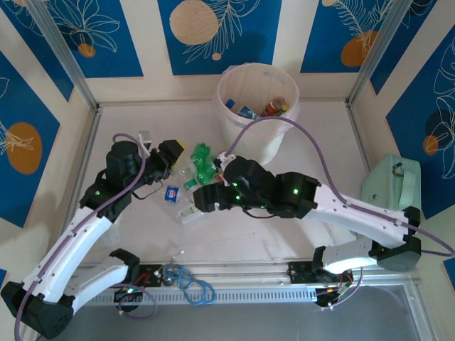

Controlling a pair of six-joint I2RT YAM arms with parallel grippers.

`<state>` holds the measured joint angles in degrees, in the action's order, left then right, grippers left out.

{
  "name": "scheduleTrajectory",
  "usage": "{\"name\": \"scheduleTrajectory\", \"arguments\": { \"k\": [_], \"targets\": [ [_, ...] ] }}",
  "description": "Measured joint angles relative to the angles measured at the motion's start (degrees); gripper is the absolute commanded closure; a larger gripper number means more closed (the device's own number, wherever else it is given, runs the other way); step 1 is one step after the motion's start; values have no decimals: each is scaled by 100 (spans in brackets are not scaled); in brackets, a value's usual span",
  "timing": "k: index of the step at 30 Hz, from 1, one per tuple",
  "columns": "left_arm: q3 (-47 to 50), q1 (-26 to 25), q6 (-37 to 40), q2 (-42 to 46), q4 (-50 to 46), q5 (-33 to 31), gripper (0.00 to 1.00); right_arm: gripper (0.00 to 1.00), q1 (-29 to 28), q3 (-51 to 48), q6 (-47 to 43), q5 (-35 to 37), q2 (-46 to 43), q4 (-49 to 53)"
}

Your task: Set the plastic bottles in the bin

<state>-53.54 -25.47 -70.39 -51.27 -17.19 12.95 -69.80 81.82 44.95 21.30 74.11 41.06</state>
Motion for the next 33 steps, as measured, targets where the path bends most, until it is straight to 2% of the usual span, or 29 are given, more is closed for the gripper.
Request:
{"name": "scheduleTrajectory", "arguments": {
  "k": [3, 7, 12, 16, 22, 24, 26, 29, 31, 33],
  "targets": [
    [85, 22, -192, -2, 4, 59, 43, 16, 0, 264, -79, -7, 264, 83],
    [105, 48, -374, -11, 92, 188, 43, 25, 7, 560, -195, -31, 573, 125],
    [105, 122, -487, -28, 177, 334, 44, 31, 35, 599, -278, -98, 756, 186],
    [125, 149, -577, -33, 256, 426, 44, 47, 50, 599, -297, -162, 839, 195],
    [243, 164, -658, -61, 431, 522, 44, 58, 72, 599, -313, -267, 852, 170],
    [260, 175, -675, -66, 459, 522, 37, 62, 92, 599, -308, -284, 852, 173],
    [262, 181, -715, -66, 485, 540, 22, 64, 92, 599, -323, -289, 852, 186],
    [262, 192, -699, -66, 494, 632, 7, 69, 105, 599, -321, -282, 852, 188],
    [262, 199, -605, -63, 448, 651, 0, 72, 120, 599, -319, -249, 852, 190],
    [249, 210, -487, -63, 332, 651, 0, 74, 131, 599, -317, -175, 835, 192]
  ]
}}
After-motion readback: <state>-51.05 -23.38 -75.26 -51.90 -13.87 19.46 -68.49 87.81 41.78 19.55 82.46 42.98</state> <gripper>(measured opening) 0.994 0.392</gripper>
